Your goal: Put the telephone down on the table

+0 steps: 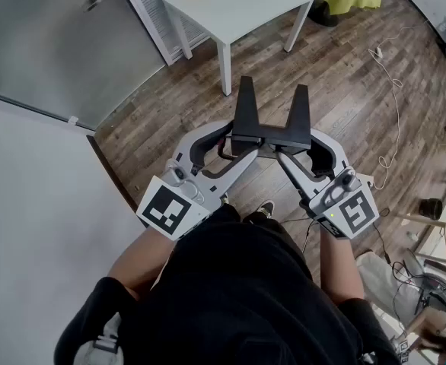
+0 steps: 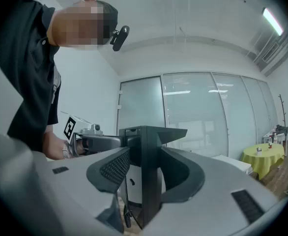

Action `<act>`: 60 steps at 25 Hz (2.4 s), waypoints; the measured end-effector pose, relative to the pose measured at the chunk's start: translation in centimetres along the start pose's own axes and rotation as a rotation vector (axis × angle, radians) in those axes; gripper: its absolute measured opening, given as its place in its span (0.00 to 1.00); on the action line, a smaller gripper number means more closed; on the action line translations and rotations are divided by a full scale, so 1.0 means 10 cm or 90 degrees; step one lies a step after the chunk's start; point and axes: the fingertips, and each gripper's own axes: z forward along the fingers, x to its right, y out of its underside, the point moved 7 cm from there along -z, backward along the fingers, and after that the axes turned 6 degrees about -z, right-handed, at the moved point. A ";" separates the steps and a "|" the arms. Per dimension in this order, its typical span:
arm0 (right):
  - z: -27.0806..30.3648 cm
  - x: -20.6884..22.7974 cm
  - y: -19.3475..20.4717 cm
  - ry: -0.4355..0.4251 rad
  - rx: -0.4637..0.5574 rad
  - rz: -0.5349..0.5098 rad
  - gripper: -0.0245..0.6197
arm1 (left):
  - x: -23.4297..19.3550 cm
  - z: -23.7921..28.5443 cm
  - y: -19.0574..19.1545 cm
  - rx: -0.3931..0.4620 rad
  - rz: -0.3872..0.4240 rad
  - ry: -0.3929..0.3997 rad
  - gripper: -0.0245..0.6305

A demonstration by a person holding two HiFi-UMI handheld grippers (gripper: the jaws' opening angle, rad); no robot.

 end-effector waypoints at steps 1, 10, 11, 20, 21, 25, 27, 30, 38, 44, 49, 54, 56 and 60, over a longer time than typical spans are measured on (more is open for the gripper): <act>0.00 0.00 0.00 0.001 0.001 0.000 0.36 | 0.00 0.01 0.00 0.001 0.001 0.001 0.35; 0.22 0.04 0.02 0.009 -0.014 -0.001 0.36 | -0.25 0.00 0.01 0.000 -0.010 0.012 0.35; 0.28 0.03 0.03 0.012 -0.018 -0.003 0.36 | -0.31 -0.01 0.02 -0.001 -0.012 0.015 0.35; 0.42 0.00 0.02 0.046 -0.021 -0.001 0.36 | -0.51 -0.02 -0.04 0.002 -0.009 0.048 0.35; 0.50 0.03 0.04 0.049 -0.021 0.000 0.36 | -0.60 -0.01 -0.04 0.001 -0.010 0.052 0.35; 0.64 0.16 0.06 0.059 -0.023 0.002 0.36 | -0.80 0.10 -0.05 0.000 -0.011 0.065 0.35; 0.63 0.25 0.07 0.061 -0.022 0.002 0.36 | -0.82 0.19 -0.05 0.000 -0.008 0.068 0.35; 0.62 0.44 0.10 0.059 -0.020 0.002 0.36 | -0.85 0.37 -0.05 -0.002 -0.009 0.066 0.35; 0.63 1.04 0.15 0.053 -0.011 0.006 0.36 | -1.01 0.94 -0.11 -0.008 -0.001 0.059 0.35; 0.54 1.53 0.21 0.049 -0.007 0.012 0.36 | -1.06 1.43 -0.12 -0.009 -0.003 0.055 0.35; 0.49 1.93 0.27 0.047 -0.009 0.017 0.36 | -1.13 1.81 -0.12 -0.021 -0.006 0.050 0.35; 0.39 2.27 0.30 0.045 -0.003 0.017 0.36 | -1.12 2.17 -0.12 -0.022 -0.002 0.046 0.35; 0.36 2.40 0.31 0.044 0.000 0.018 0.36 | -1.12 2.30 -0.12 -0.022 -0.001 0.044 0.35; 0.30 2.62 0.34 0.037 0.001 0.018 0.36 | -1.11 2.52 -0.13 -0.021 -0.002 0.036 0.35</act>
